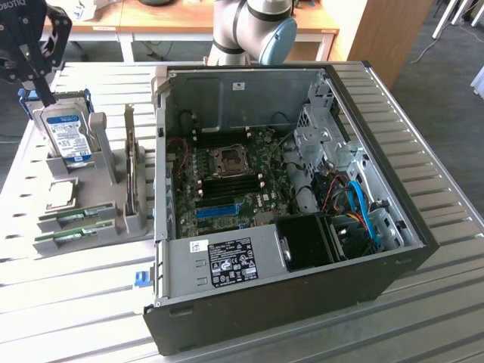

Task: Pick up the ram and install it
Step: 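Pick up the ram and move it above insertion slot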

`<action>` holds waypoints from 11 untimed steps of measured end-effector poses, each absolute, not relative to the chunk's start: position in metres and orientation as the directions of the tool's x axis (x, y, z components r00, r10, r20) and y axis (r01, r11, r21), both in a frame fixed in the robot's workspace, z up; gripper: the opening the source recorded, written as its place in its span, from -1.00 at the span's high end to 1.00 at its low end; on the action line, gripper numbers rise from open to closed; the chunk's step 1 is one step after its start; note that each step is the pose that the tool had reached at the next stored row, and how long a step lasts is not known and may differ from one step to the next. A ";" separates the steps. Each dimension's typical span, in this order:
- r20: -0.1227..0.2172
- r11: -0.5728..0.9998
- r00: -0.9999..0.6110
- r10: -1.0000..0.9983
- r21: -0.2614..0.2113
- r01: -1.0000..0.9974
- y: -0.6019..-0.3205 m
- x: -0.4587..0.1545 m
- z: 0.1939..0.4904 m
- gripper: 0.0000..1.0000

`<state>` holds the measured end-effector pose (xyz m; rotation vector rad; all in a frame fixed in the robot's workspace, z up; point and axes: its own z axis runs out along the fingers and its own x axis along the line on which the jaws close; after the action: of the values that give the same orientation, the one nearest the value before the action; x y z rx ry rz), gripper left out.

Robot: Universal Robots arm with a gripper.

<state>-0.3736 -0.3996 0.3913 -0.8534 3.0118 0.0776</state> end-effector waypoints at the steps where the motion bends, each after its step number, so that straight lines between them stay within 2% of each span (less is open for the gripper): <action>1: -0.023 0.842 -0.843 -0.537 0.045 -0.538 -0.400 -0.374 0.391 0.77; 11: -0.023 0.747 -0.749 -0.663 0.045 -0.663 -0.400 -0.374 0.391 0.77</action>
<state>-0.3737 -0.3996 0.3912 -1.1117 2.9310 0.0788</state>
